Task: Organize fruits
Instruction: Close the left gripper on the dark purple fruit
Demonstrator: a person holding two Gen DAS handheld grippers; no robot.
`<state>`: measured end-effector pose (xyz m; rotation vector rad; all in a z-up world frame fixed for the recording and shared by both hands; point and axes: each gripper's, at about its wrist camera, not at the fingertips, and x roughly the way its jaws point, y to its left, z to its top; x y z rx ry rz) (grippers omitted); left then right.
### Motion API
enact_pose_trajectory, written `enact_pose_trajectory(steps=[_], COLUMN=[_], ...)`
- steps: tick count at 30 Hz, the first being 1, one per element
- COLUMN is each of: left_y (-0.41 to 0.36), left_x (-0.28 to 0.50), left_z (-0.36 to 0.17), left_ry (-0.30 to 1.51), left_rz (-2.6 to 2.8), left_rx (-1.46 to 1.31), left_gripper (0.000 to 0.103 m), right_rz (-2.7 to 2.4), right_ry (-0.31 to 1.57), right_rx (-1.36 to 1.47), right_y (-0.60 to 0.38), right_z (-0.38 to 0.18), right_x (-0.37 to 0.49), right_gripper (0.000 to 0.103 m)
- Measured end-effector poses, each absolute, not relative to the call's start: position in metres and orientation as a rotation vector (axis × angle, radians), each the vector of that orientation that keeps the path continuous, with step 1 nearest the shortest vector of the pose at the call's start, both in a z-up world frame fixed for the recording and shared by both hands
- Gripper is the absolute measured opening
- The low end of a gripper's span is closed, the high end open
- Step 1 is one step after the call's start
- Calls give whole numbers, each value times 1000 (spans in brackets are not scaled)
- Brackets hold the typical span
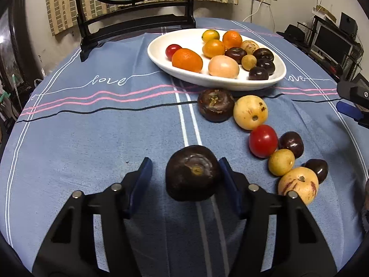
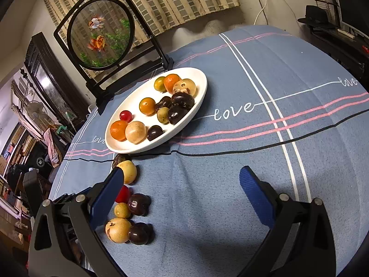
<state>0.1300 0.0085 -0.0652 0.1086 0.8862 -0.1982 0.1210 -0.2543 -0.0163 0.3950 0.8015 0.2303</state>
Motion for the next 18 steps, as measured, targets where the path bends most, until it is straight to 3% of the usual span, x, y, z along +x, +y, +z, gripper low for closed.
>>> enact_pose_trajectory(steps=[6,18], left_y=[4,6], left_x=[129,126], left_z=[-65,-59], left_ry=[881,846], left_rz=[-221,-205], left_rx=[122,115], left_gripper=[46,45], right_rz=[229,224], right_ry=[810,822], right_rx=[385,358], right_y=[-252,-247], right_z=[-18,-21], right_x=[121,122], right_gripper=[101,101])
